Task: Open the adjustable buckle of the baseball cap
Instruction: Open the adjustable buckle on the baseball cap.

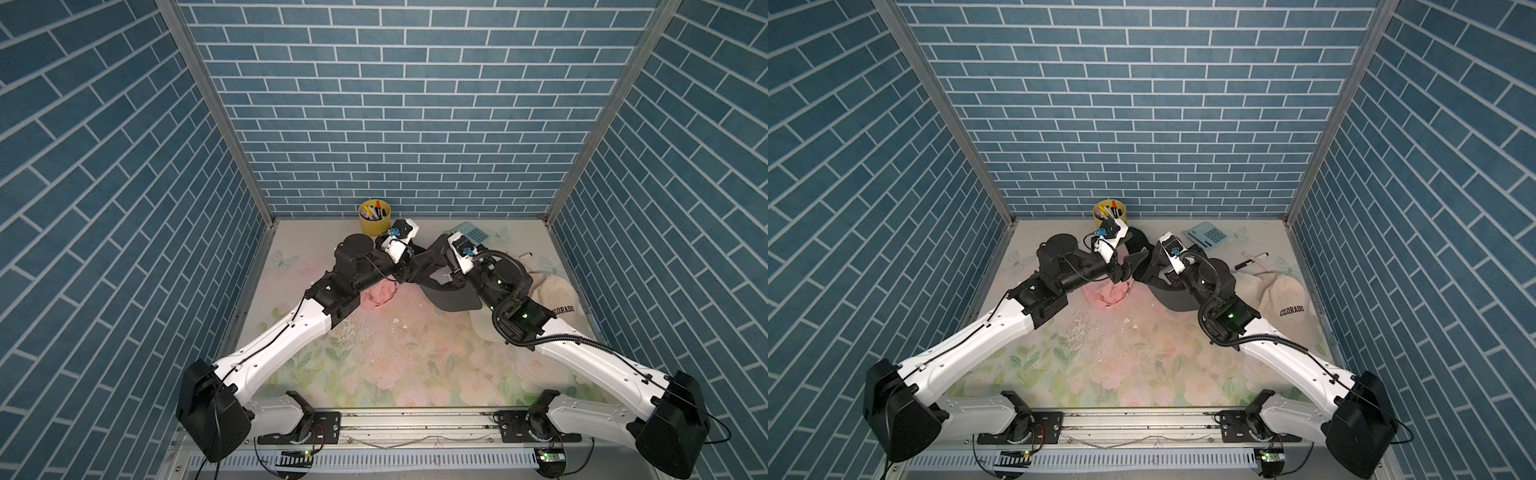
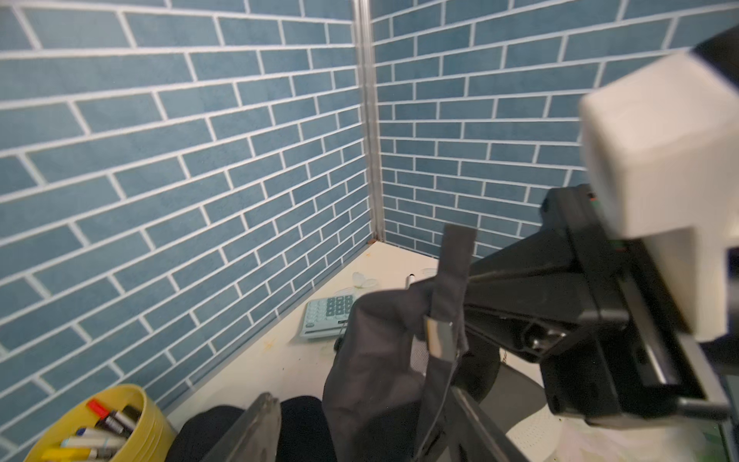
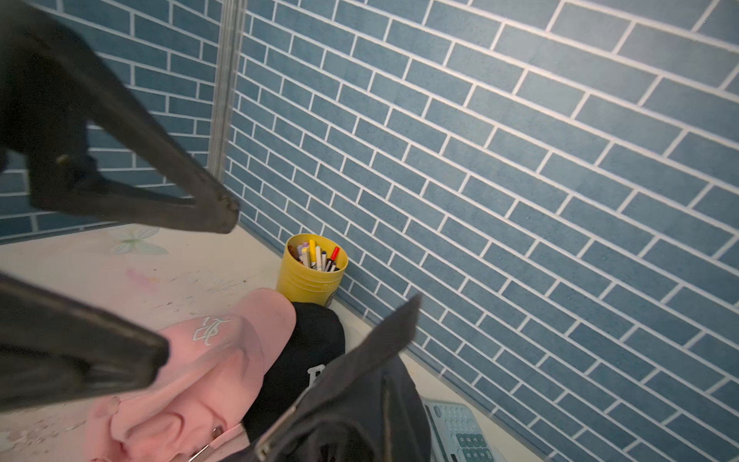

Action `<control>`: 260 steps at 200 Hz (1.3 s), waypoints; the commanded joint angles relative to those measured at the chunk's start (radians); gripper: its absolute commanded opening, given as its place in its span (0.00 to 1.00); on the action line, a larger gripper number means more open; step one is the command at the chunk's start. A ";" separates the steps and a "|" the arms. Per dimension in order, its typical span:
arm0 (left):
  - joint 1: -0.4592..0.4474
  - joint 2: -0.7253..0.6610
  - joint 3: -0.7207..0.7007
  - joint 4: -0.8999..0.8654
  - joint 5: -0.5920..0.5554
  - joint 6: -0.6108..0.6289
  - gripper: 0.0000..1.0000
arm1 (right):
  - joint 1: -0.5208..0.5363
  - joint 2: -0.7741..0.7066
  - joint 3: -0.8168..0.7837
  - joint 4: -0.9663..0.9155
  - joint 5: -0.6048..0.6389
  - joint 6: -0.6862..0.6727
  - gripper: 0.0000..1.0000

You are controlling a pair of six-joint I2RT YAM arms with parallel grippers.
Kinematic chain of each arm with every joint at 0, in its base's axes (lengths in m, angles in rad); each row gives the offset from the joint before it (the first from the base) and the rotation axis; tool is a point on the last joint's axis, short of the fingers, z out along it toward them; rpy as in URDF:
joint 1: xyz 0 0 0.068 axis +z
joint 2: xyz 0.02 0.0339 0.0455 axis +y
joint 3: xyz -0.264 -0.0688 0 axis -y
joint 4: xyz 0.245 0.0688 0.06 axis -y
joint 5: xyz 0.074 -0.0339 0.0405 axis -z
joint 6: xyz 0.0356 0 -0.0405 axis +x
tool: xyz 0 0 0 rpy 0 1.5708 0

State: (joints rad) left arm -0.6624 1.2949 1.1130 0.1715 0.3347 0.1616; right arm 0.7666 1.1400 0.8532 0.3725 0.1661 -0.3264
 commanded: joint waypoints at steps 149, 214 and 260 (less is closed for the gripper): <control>0.080 0.261 0.284 -0.175 0.701 0.169 0.70 | -0.003 -0.036 0.032 -0.209 -0.164 0.046 0.00; 0.081 0.290 0.290 -0.159 0.754 0.125 0.41 | -0.014 -0.038 0.011 -0.162 -0.111 0.058 0.00; 0.082 0.284 0.280 -0.156 0.723 0.125 0.12 | -0.040 -0.045 -0.008 -0.122 -0.113 0.085 0.00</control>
State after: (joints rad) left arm -0.5865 1.5932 1.3891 0.0029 1.0580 0.2890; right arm 0.7357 1.1088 0.8524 0.1902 0.0425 -0.2737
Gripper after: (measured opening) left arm 0.152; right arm 0.047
